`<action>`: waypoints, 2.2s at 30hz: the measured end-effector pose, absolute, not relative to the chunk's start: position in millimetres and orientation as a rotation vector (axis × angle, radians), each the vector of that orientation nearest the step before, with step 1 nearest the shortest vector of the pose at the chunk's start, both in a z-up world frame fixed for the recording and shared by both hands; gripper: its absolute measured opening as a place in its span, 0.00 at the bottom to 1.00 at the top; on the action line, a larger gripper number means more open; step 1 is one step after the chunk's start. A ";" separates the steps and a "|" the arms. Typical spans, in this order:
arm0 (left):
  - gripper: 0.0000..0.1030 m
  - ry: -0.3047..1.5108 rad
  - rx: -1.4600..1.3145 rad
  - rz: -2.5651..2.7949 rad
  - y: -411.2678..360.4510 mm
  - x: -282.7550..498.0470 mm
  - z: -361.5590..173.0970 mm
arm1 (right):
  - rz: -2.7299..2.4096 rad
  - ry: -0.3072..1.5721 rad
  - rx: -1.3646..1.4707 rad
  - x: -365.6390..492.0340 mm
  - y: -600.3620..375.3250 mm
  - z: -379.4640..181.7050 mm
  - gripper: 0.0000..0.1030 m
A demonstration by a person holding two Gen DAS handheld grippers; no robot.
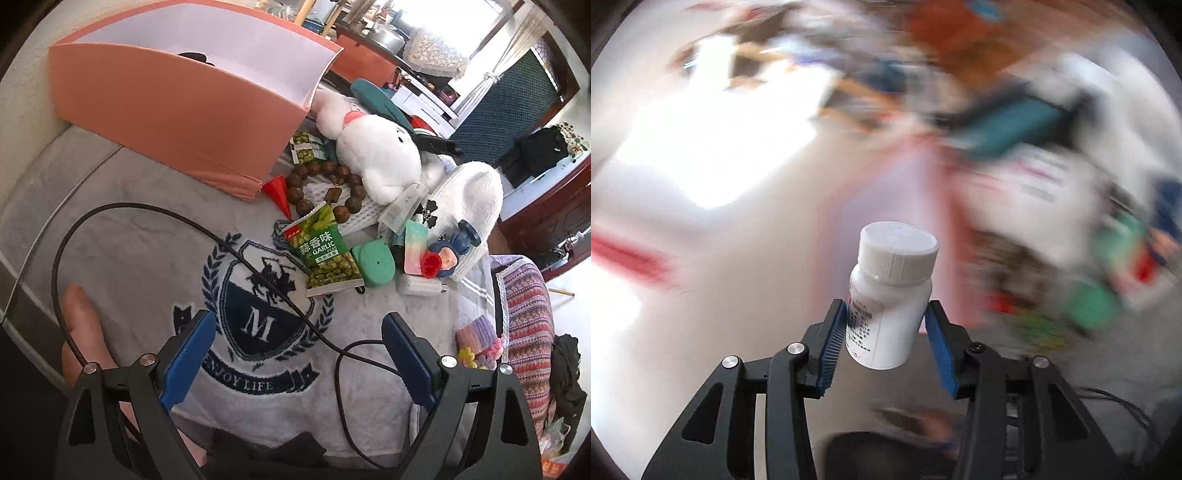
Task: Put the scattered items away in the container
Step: 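Drop the white pill bottle into the pink box with the right gripper, then drop the green garlic peas bag into the box with left gripper while right gripper reaches for flower toy, then grasp the purple flower toy with the right gripper and drop it into the box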
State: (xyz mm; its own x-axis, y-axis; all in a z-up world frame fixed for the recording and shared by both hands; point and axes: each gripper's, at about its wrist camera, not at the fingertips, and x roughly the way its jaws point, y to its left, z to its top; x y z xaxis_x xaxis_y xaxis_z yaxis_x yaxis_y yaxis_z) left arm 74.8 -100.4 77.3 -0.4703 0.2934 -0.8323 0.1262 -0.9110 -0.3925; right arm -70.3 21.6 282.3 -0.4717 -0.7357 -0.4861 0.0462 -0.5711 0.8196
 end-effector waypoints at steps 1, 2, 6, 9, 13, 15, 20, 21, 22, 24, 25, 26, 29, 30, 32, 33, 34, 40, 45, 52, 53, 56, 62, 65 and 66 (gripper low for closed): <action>0.89 -0.625 -1.562 2.531 -100.8 74.6 77.0 | -2.081 -1.024 1.147 -70.1 8.4 307.6 0.75; 0.89 -0.629 -1.565 2.526 -101.3 74.5 77.0 | -2.107 -0.998 1.069 -65.6 0.0 333.4 0.98; 0.89 -0.644 -1.556 2.523 -102.2 75.3 77.5 | -2.197 -0.864 0.886 -36.9 -4.0 383.3 0.93; 0.89 -0.659 -1.545 2.518 -102.8 76.2 78.4 | -2.219 -0.884 0.926 -11.4 36.0 357.4 0.92; 0.89 -0.815 -1.498 2.436 -112.4 76.0 81.0 | -2.322 -0.982 1.087 18.3 111.2 269.3 0.82; 0.89 -0.942 -1.515 2.377 -116.9 69.4 77.1 | -2.319 -1.122 1.171 37.7 151.8 211.5 0.79; 0.89 -1.077 -1.609 2.314 -101.4 29.7 53.9 | -2.150 -1.537 1.395 80.3 221.2 87.8 0.69; 0.89 -1.088 -1.641 2.314 -96.9 19.5 45.7 | -2.058 -1.620 1.360 78.5 227.1 81.7 0.69; 0.89 -1.094 -1.676 2.313 -92.3 9.1 36.1 | -2.029 -1.618 1.289 72.4 229.3 87.6 0.69; 0.85 -1.046 -1.770 2.311 -83.1 -10.3 15.1 | -2.137 -1.471 1.214 56.2 228.0 116.0 0.69; 0.78 -1.020 -1.808 2.312 -80.5 -17.0 6.1 | -2.204 -1.387 1.201 52.3 227.1 125.0 0.69; 0.62 -1.002 -1.824 2.315 -79.6 -21.0 1.1 | -2.248 -1.336 1.208 51.1 227.5 127.8 0.69; 0.24 -0.920 -1.782 2.326 -75.5 -28.6 8.3 | -2.153 -1.445 1.221 54.8 236.6 109.7 0.66; 0.24 -0.887 -1.775 2.337 -73.7 -28.2 15.5 | -2.126 -1.489 1.211 57.1 242.0 104.5 0.64; 0.23 -0.851 -1.722 2.358 -72.6 -21.8 34.9 | -2.124 -1.560 1.168 63.4 253.9 104.0 0.63; 0.23 -0.854 -1.689 2.362 -73.7 -15.9 47.5 | -2.143 -1.587 1.141 66.7 261.2 107.0 0.63; 0.23 -0.876 -1.652 2.364 -76.6 -9.6 60.2 | -2.164 -1.606 1.120 68.9 267.1 109.5 0.63; 0.24 -1.145 -1.269 2.426 -128.4 13.7 167.9 | -2.287 -1.720 1.068 93.3 304.7 118.5 0.63; 0.88 -1.123 -1.064 2.748 -182.0 -16.8 251.1 | -2.347 -1.804 1.087 105.3 331.5 114.6 0.63; 1.00 -1.066 -1.307 2.642 -165.9 11.4 205.3 | -2.439 -1.905 1.280 112.9 349.6 98.2 0.77; 1.00 -1.022 -1.338 2.608 -153.6 22.2 191.1 | -2.449 -1.897 1.330 111.4 350.2 95.0 0.77; 1.00 -0.853 -1.450 2.505 -113.7 51.8 151.8 | -2.442 -1.873 1.463 102.6 349.0 81.2 0.77; 1.00 -0.606 -1.636 2.377 -76.1 73.1 86.4 | -2.411 -1.762 1.704 67.0 342.4 47.3 1.00; 1.00 -0.659 -1.672 2.365 -84.6 72.0 77.7 | -2.335 -1.734 1.750 60.0 338.8 31.4 0.84; 1.00 -0.674 -1.659 2.370 -86.9 72.0 79.9 | -2.320 -1.764 1.690 62.6 340.1 32.3 0.75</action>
State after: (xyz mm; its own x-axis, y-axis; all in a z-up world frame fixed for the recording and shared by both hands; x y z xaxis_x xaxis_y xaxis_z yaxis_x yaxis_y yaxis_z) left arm 72.0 -86.9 79.9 -0.3664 0.3875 -0.8459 0.1157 -0.8831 -0.4547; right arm 62.6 340.1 32.3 -0.4775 -0.3633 -0.8000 -0.6739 -0.4328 0.5988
